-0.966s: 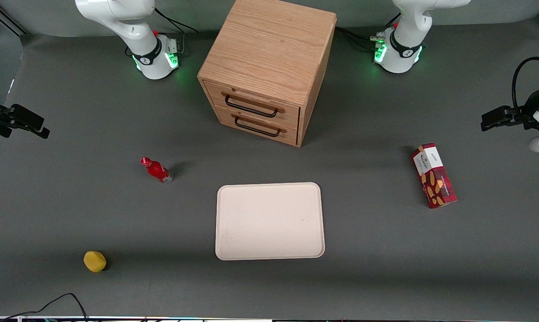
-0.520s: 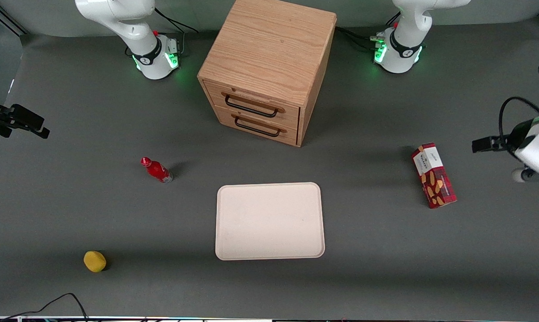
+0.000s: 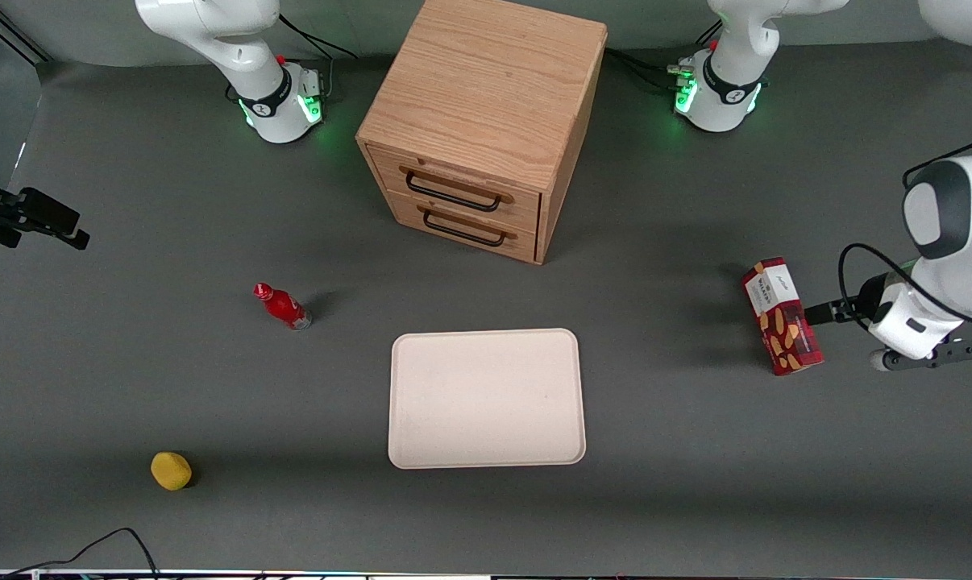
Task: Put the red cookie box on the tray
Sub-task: 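Lower the open left gripper over the box and close on it, then lift the box with the left gripper and carry it toward the tray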
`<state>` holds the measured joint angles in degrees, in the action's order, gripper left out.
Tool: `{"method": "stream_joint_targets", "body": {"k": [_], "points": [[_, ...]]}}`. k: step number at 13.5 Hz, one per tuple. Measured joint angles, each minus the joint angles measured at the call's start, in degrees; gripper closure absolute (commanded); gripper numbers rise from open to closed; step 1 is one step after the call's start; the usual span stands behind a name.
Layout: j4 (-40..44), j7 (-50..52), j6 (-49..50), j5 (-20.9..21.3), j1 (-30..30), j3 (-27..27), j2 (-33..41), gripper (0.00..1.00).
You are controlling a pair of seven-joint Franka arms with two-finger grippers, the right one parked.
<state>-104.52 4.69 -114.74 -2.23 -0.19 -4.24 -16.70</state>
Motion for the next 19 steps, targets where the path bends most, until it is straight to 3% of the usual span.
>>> {"method": "stream_joint_targets", "body": {"k": [8,11,13,16,18,19], "points": [[-16.86,0.00,-26.82,-1.15,1.13,0.05,-1.88,0.00],[-20.27,0.00,-32.30,-1.16,1.12,0.15,-2.23,0.10],[-20.73,0.00,-32.97,-1.16,1.11,0.31,-2.53,0.29],[-20.80,0.00,-33.38,-1.17,1.05,0.63,-2.76,0.69],[-20.81,0.02,-33.38,-1.18,1.02,0.79,-2.78,0.83],[-20.80,0.02,-33.38,-1.18,0.98,0.85,-2.75,0.85]]}}
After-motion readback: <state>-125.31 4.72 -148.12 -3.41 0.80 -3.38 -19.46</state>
